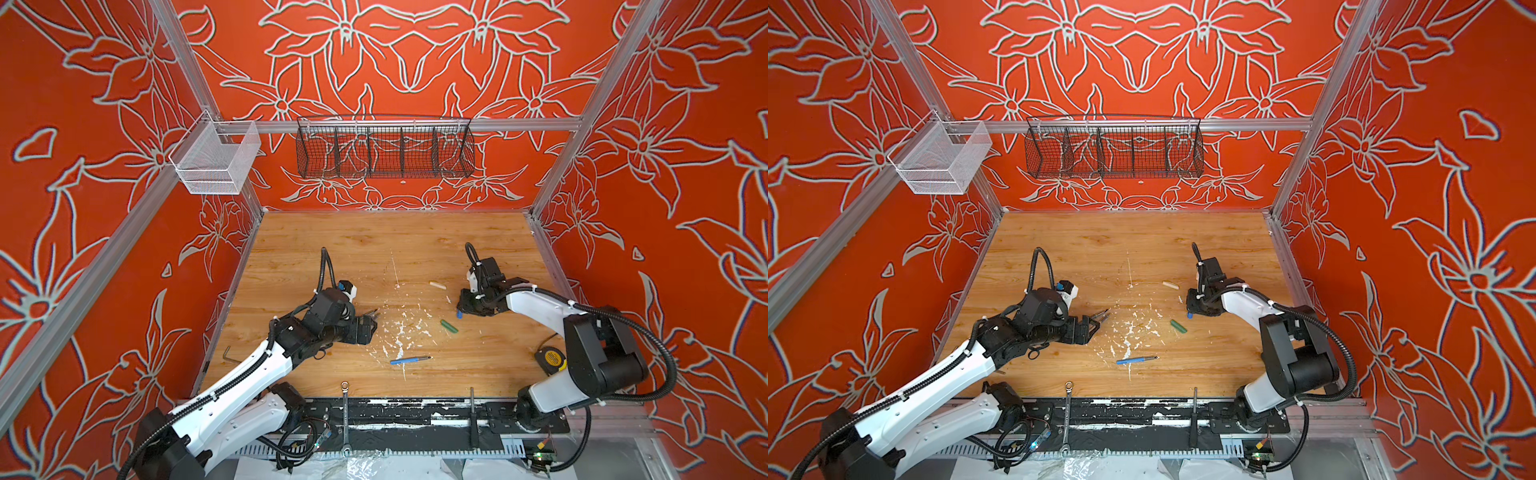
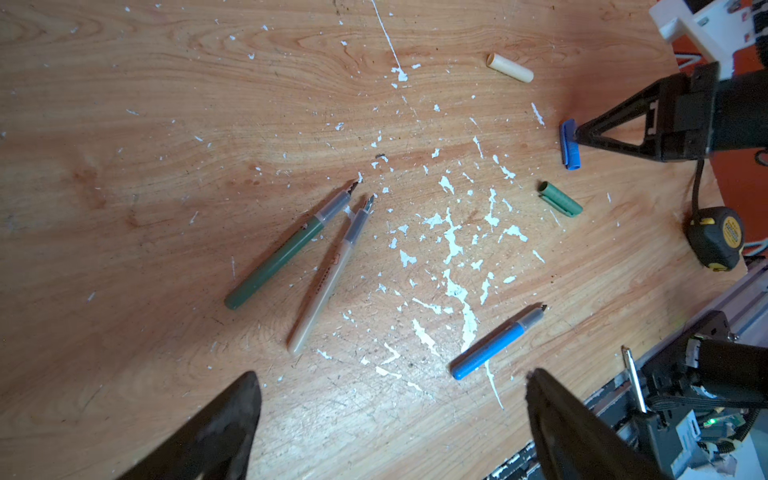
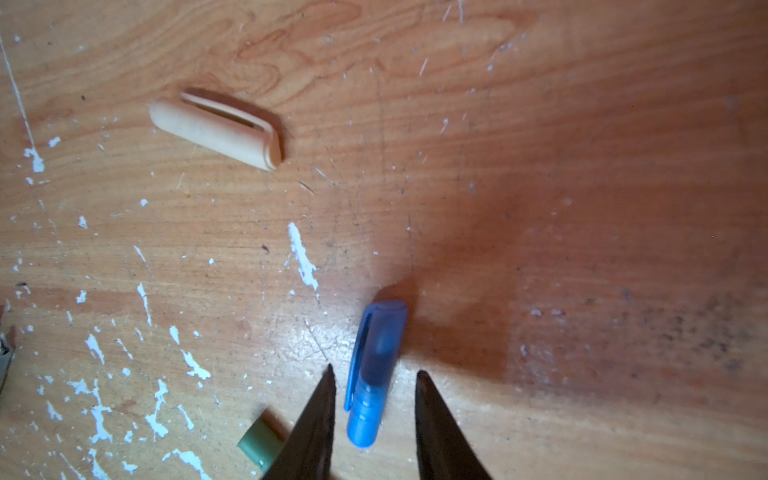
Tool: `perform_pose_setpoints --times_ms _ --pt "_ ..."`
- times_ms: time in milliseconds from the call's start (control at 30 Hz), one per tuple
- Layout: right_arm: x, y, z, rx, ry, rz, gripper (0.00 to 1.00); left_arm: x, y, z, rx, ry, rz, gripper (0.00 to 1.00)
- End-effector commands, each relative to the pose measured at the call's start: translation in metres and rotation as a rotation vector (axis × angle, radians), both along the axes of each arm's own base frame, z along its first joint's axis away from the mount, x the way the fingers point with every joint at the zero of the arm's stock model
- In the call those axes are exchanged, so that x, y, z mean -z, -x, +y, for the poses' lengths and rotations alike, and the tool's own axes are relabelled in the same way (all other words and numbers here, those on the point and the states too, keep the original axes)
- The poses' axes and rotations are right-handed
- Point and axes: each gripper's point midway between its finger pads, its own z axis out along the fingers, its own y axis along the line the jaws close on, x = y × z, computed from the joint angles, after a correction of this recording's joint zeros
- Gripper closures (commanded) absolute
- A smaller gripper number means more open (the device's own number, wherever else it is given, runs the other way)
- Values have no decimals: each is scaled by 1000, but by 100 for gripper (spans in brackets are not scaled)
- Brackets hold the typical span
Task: Insert the pens into the pen caps
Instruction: 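Close the right gripper on the blue cap and lift it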
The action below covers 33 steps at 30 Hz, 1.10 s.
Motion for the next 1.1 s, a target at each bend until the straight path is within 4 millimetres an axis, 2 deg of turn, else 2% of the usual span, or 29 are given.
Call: perform_pose_setpoints --times_ms 0,300,633,700,833,1067 --pt "10 0 -5 12 -1 28 70 -16 -4 -7 22 19 -43 3" --pt "14 -3 1 3 -35 28 73 -15 -3 -6 20 10 -47 3" --pt "19 8 -1 -17 -23 59 77 -15 -3 -8 34 -1 -40 3" --pt "20 12 -2 -19 -21 67 78 -14 -2 -13 52 11 -34 3" --pt "21 16 -2 -34 -22 76 77 -12 8 -35 170 48 3 3" --pt "18 13 -2 -65 -5 74 77 6 18 -53 258 -72 66 3"
